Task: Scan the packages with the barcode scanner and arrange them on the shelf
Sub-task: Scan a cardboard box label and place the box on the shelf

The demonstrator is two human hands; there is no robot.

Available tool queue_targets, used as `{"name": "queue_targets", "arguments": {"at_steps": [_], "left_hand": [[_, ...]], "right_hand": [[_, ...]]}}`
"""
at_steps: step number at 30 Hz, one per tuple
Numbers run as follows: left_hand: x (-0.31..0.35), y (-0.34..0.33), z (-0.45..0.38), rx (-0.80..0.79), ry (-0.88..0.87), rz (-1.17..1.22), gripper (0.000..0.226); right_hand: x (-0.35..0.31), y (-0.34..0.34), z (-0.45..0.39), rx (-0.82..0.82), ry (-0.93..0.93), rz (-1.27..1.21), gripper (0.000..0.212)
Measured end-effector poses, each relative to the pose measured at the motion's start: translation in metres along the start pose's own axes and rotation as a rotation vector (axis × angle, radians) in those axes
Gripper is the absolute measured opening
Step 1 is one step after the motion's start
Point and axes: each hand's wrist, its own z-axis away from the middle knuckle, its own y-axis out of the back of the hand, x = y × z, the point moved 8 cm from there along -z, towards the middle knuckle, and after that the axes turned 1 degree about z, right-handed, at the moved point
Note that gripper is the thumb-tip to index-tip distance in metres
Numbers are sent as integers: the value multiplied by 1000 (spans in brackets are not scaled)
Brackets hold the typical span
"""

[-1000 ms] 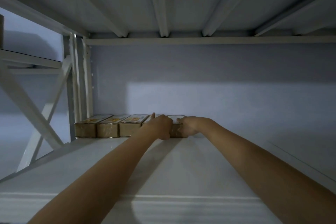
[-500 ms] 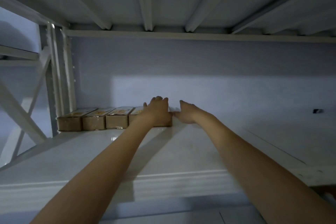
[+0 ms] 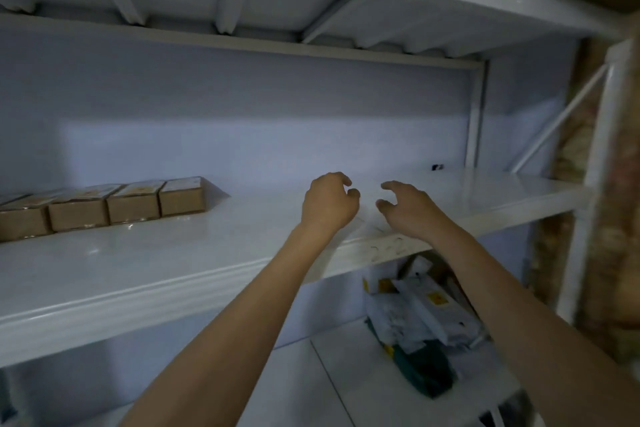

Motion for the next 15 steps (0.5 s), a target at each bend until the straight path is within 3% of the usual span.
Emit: {"name": "queue_targets", "arguments": {"at_steps": [6,12,15], "left_hand": [[92,-108,42,-69,-56,164,19],[124,-255,75,-321,26,164,33],[122,-309,80,-373,77,97,46]], "right_hand": [[144,79,54,230,-173,-109,34],[286,107,102,200,-359,-146,20],[334,107,108,164,-424,-193,29]]}}
